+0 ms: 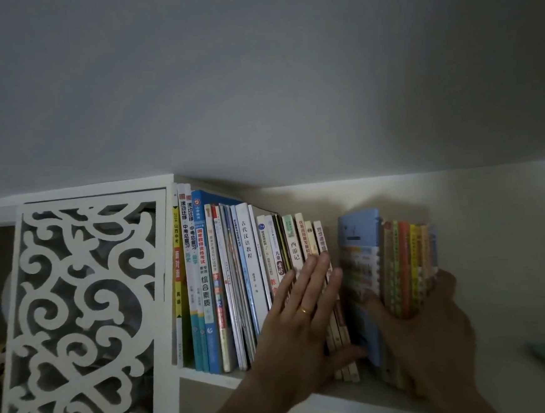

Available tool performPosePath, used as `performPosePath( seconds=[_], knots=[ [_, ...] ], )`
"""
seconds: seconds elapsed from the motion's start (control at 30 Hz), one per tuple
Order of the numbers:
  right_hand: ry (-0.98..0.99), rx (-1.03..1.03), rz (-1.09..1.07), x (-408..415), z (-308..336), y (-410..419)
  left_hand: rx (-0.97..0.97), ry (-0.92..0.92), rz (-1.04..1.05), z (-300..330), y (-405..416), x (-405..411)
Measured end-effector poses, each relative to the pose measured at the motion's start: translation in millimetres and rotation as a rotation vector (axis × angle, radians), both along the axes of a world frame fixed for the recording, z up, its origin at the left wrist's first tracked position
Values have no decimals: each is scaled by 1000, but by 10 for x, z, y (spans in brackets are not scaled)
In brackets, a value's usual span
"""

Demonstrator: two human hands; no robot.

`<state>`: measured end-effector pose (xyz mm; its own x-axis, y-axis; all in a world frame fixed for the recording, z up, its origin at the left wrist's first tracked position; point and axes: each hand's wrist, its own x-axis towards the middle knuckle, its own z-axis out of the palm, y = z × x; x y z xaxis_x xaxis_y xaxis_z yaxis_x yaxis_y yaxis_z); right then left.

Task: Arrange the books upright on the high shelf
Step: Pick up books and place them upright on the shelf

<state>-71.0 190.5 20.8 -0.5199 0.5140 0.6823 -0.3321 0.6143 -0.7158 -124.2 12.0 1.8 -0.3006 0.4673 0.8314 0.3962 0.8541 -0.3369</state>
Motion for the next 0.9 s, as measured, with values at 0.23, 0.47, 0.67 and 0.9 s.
performPosePath(
  seconds=[0.23, 0.47, 0.67, 0.9],
  knots=[
    [-12, 369, -95, 6, -19, -171, -89, -35, -25, 25, -149, 77],
    [-50, 423, -100, -179, -107, -234, -85, -18, 22, 19, -158, 99],
    [-112, 378, 129, -131, -150, -86, -30, -79, 8, 32, -139, 192],
    [-206, 462, 83, 352, -197, 395, 96, -22, -377, -35, 487, 611]
  ],
)
